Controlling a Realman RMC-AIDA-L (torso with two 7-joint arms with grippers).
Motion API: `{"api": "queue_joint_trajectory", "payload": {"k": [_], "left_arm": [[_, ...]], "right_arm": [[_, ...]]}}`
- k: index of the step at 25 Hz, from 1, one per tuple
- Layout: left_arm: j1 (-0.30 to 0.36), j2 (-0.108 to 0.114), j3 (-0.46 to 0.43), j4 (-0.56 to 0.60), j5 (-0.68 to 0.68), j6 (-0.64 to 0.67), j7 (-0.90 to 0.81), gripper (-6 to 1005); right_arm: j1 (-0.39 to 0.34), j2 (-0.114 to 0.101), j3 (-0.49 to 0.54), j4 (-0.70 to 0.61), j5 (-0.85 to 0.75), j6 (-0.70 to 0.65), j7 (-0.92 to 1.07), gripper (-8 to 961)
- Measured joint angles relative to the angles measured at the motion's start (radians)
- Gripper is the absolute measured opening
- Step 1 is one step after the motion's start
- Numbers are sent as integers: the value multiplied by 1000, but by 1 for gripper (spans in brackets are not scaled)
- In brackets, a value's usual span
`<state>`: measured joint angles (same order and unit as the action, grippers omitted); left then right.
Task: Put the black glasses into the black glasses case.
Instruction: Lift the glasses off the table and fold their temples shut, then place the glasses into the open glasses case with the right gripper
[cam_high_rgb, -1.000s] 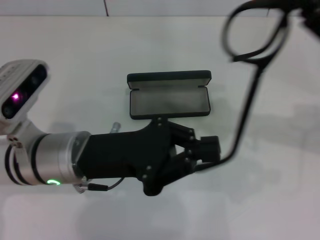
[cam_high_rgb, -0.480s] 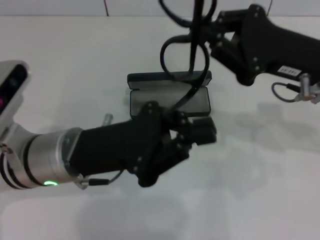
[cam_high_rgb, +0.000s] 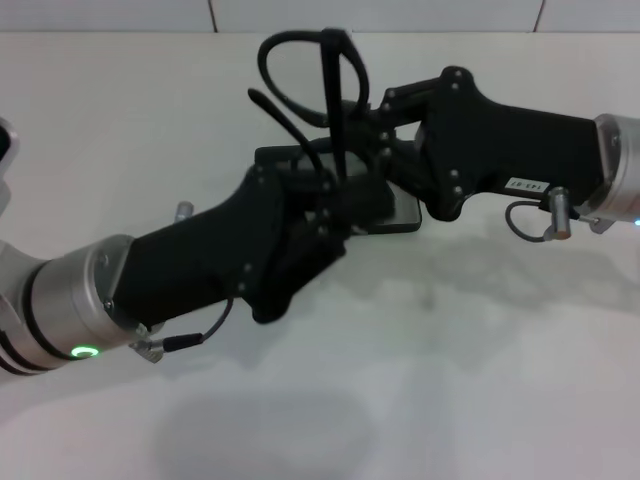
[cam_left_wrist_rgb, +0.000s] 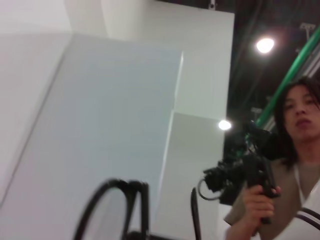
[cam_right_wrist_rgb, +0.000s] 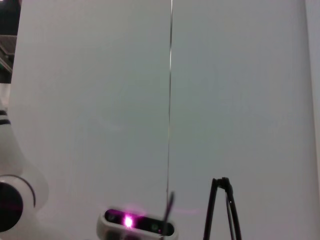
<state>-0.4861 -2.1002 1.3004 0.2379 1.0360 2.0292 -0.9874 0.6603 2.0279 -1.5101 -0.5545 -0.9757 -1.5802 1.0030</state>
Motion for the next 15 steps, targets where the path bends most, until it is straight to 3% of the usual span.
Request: {"api": "queue_joint_trajectory", "payload": {"k": [15], "left_arm": [[1, 2, 5, -49, -62, -17, -7, 51]], "right_arm": [[9, 0, -56, -2, 4, 31, 0, 52]]}}
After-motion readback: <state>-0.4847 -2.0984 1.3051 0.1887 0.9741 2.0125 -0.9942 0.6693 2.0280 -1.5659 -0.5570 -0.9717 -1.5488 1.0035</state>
